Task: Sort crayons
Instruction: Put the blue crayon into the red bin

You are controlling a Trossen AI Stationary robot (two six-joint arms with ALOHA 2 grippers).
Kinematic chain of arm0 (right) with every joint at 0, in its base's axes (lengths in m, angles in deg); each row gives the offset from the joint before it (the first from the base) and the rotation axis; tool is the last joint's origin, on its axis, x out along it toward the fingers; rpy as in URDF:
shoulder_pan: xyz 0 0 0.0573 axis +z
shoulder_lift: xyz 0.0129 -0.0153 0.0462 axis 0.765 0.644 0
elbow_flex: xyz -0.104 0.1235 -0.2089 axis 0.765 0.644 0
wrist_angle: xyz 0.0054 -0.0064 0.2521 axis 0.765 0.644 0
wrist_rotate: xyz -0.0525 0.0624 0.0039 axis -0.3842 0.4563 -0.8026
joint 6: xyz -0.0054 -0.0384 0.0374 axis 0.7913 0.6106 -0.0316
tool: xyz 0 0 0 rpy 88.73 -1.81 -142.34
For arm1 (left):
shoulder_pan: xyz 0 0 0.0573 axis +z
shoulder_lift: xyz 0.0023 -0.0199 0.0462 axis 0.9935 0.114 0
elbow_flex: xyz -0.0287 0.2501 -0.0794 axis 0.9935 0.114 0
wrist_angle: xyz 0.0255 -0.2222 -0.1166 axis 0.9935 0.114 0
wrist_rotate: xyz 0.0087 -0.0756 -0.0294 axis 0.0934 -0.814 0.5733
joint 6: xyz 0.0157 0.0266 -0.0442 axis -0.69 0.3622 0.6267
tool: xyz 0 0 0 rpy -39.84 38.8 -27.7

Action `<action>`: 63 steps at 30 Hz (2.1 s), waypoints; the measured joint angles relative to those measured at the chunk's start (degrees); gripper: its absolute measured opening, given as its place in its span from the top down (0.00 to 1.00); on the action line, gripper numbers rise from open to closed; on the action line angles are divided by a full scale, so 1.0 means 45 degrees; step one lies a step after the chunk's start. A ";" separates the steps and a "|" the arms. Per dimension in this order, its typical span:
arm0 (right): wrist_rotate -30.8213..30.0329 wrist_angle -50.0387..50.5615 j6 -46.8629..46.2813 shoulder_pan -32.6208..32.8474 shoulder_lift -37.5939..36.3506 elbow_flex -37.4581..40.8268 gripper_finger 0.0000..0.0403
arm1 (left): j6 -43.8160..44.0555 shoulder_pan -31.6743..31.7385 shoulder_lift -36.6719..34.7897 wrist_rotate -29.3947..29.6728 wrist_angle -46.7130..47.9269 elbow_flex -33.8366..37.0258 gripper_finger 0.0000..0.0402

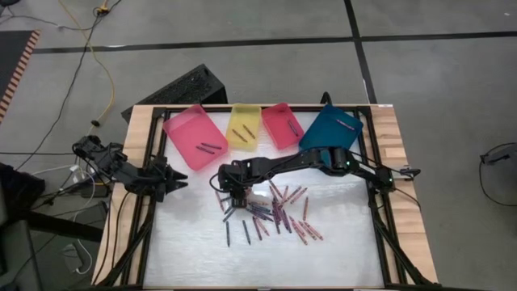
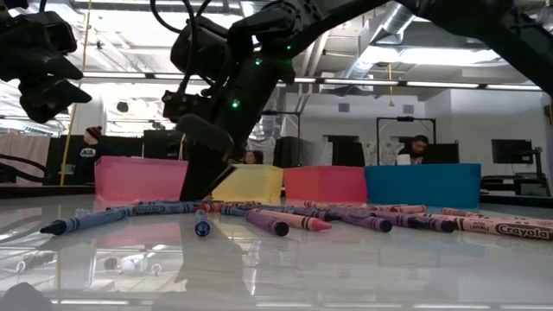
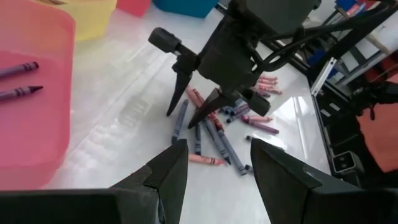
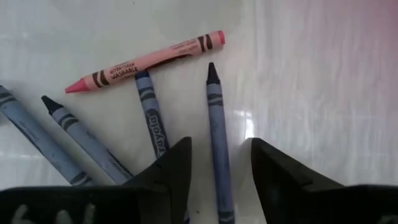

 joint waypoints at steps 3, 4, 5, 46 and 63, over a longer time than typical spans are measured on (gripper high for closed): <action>-0.0314 0.0039 -0.0445 0.0024 0.0055 0.0005 0.59 | 0.0013 -0.0004 0.0000 -0.0047 0.0006 0.0000 0.59; -0.0476 0.0050 -0.0642 0.0026 0.0062 0.0010 0.60 | 0.0021 -0.0004 0.0000 -0.0051 0.0003 0.0000 0.59; -0.0624 0.0062 -0.0861 0.0008 0.0068 0.0010 0.62 | 0.0076 -0.0004 0.0000 -0.0046 0.0009 0.0000 0.59; -0.0760 0.3620 -0.0852 -0.0726 -0.0197 -0.1549 0.98 | 0.1165 0.0001 0.0000 0.2956 0.0526 0.0000 0.59; -0.0755 0.6394 0.0561 -0.1532 -0.0555 -0.1555 0.98 | 0.2329 0.0001 0.0005 0.4397 0.1870 0.0018 0.59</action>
